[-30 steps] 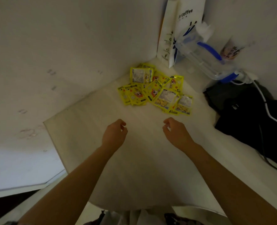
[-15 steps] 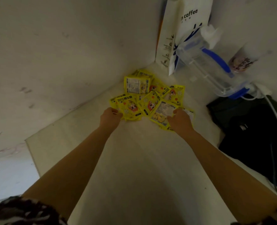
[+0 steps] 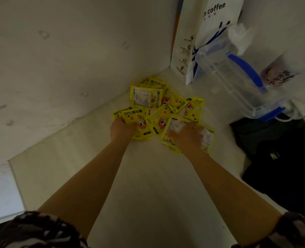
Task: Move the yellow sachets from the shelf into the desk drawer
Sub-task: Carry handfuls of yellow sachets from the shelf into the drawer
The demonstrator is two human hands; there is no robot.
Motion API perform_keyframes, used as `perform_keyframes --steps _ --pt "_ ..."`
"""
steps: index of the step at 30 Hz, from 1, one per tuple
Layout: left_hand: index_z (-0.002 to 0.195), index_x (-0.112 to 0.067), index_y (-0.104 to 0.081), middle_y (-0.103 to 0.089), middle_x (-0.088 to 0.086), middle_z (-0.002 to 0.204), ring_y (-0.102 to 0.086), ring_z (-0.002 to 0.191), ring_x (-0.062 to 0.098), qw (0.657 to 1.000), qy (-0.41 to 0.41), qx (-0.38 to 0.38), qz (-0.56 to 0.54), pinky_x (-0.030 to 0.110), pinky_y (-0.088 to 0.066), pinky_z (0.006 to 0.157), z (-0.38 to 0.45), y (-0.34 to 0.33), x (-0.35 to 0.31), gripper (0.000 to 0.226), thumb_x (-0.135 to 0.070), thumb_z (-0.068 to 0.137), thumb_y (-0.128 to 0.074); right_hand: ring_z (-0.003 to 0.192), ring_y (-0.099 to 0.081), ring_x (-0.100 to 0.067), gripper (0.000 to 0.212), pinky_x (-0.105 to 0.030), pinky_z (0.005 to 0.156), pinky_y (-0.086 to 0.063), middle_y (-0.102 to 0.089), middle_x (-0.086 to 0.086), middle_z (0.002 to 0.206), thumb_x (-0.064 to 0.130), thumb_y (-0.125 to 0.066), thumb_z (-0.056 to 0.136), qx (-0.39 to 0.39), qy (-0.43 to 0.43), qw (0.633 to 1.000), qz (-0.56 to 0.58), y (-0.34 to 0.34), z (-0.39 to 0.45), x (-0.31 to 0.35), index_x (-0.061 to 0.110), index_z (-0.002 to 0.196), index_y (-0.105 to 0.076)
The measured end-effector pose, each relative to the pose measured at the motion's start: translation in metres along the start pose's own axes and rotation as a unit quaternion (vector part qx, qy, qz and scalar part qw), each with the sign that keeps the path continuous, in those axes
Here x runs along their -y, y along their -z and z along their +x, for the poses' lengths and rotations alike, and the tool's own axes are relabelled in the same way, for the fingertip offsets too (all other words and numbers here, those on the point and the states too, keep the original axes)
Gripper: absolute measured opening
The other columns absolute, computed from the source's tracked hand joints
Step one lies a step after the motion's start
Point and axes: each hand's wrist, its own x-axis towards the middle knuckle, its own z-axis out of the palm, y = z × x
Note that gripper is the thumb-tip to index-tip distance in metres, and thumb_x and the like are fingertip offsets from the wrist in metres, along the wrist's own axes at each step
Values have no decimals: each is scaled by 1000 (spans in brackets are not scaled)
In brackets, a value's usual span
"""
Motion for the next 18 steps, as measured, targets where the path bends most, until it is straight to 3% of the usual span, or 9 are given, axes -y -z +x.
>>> perform_keyframes --steps 5,10,15,18 --pt "97 -12 -58 -61 2 94 -58 85 20 1000 -10 -6 23 32 -45 69 5 -1 -4 31 -26 75 -75 130 -36 -45 107 -49 96 -44 -14 -25 149 47 -75 75 -25 -4 1000 -12 -3 5 6 7 148 -8" --pt "88 -16 -57 -59 4 89 -55 83 23 1000 -16 -9 -2 32 -47 73 7 7 0 18 -11 78 -71 117 -50 -42 103 -46 88 -48 -29 -23 139 31 -80 73 -27 21 997 69 5 7 1 9 147 -12" --pt "83 -17 -54 -60 6 92 -57 85 24 995 -7 6 -99 35 -48 73 10 19 6 13 -8 81 -63 107 -59 -34 96 -43 81 -52 -53 -14 109 6 -77 74 -42 37 980 193 14 6 -9 8 146 -13" --pt "86 -17 -52 -62 13 103 -64 94 31 988 19 13 -152 43 -54 81 8 25 12 15 -8 81 -62 108 -59 -34 82 -42 82 -52 -55 -18 117 4 -77 75 -44 12 971 235 21 2 -15 3 138 -25"
